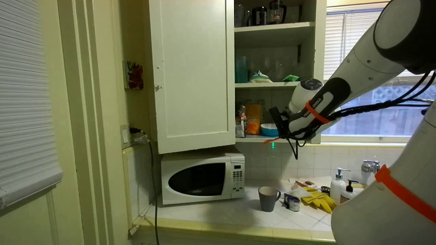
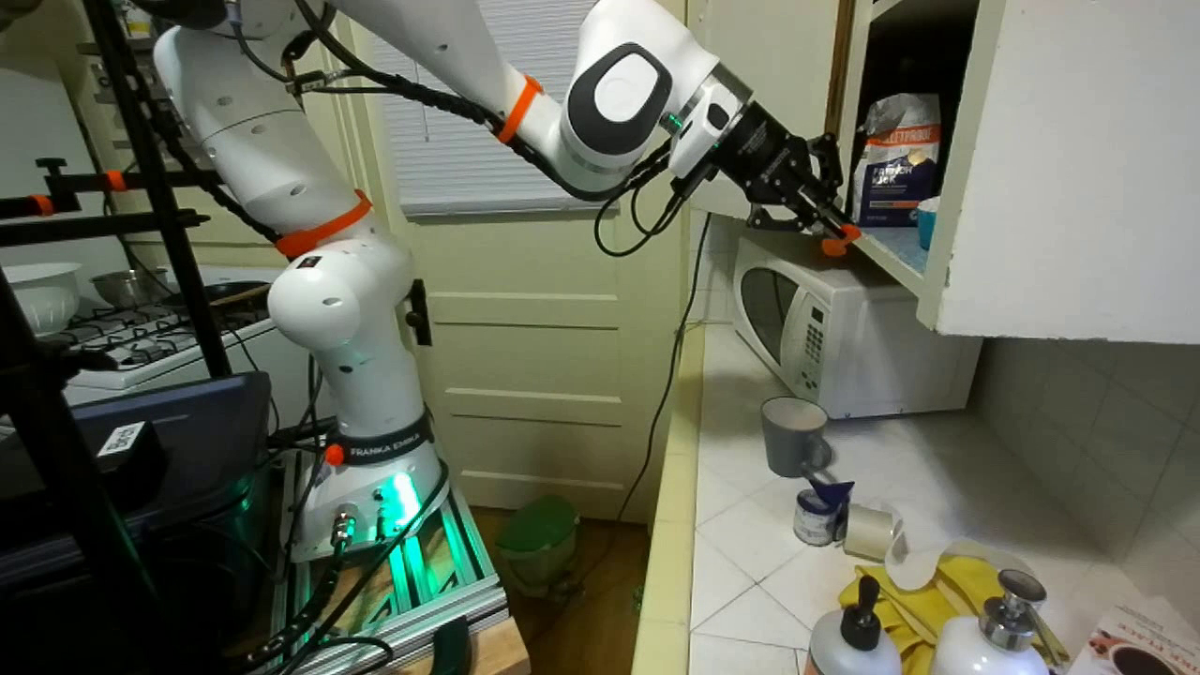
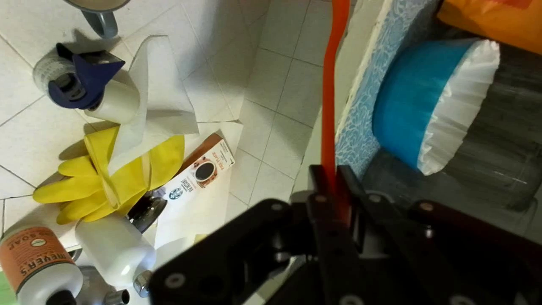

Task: Move the orange spoon to the open cupboard

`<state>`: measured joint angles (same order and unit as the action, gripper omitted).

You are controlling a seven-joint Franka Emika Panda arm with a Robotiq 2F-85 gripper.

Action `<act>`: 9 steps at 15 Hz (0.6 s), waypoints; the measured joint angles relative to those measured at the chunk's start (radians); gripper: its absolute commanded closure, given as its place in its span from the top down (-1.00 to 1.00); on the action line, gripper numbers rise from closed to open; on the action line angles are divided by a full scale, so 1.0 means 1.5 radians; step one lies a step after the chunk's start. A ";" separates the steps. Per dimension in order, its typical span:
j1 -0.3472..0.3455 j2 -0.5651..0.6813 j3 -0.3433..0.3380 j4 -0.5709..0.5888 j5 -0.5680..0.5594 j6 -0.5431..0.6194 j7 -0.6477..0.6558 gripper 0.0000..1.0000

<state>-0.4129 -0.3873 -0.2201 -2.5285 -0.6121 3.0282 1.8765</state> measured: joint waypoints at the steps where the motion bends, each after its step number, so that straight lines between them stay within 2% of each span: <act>1: 0.003 0.001 -0.005 -0.001 0.004 0.007 0.000 -0.95; 4: 0.023 0.003 -0.024 -0.009 0.019 0.037 -0.001 -0.95; 9: 0.083 0.019 -0.079 -0.010 0.045 0.080 -0.012 -0.95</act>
<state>-0.2890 -0.3591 -0.3386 -2.5434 -0.5447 3.1474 1.8588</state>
